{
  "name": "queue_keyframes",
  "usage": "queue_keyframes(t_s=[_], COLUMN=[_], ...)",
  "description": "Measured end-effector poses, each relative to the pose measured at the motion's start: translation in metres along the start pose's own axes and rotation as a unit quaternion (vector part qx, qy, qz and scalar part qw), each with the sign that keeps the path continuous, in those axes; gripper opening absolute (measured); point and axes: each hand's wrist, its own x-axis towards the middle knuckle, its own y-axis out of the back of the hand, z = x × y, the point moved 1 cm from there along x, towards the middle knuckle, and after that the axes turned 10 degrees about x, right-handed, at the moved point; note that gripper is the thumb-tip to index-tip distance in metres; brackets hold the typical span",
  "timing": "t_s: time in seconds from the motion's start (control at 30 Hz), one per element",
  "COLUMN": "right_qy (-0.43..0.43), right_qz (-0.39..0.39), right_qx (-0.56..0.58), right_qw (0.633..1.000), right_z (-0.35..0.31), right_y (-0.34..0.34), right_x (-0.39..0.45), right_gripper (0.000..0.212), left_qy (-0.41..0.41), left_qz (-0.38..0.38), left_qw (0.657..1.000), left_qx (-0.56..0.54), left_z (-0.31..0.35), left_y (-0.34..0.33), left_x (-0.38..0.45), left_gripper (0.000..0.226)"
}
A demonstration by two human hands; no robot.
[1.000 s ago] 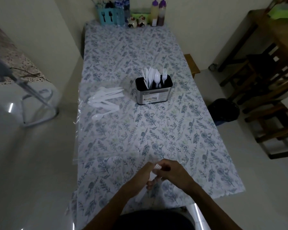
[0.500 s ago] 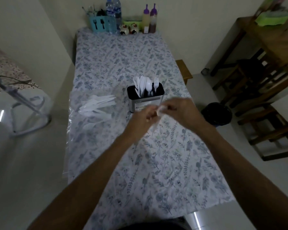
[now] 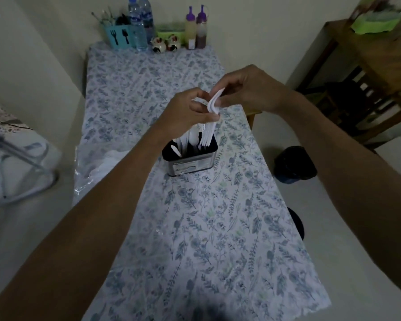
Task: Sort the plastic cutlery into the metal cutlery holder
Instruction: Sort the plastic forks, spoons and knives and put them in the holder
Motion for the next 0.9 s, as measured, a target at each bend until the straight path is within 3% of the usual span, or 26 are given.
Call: queue_keyframes(t_s=[0.17, 0.27, 0.43, 0.9], right_qy=[-0.099, -0.098, -0.069, -0.087], right_qz=[0.048, 0.095, 0.150, 0.097], right_qx=[0.098, 0.018, -0.052, -0.052], right_qw=[0.989, 0.991, 0.985, 0.990], right_z=[0.036, 0.054, 0.081, 0.103], right_y=[-0.004, -0.019, -0.038, -0.022], right_x=[0.018, 0.025, 0.044, 0.051], right_gripper=[0.046, 0.049, 0.035, 0.039], left_qy=[0.007, -0.010, 0.021, 0.072], left_qz=[0.157, 0.240, 0.329, 0.345], left_qw=[0.985, 0.959, 0.920, 0.915], left_qx=[0.072, 0.150, 0.214, 0.195], left_z=[-0.034, -0.053, -0.069, -0.072], left_y=[-0.026, -0.046, -0.062, -0.083], left_x=[0.019, 0.022, 0.029, 0.042], left_gripper=[0.036, 0.034, 0.029, 0.030])
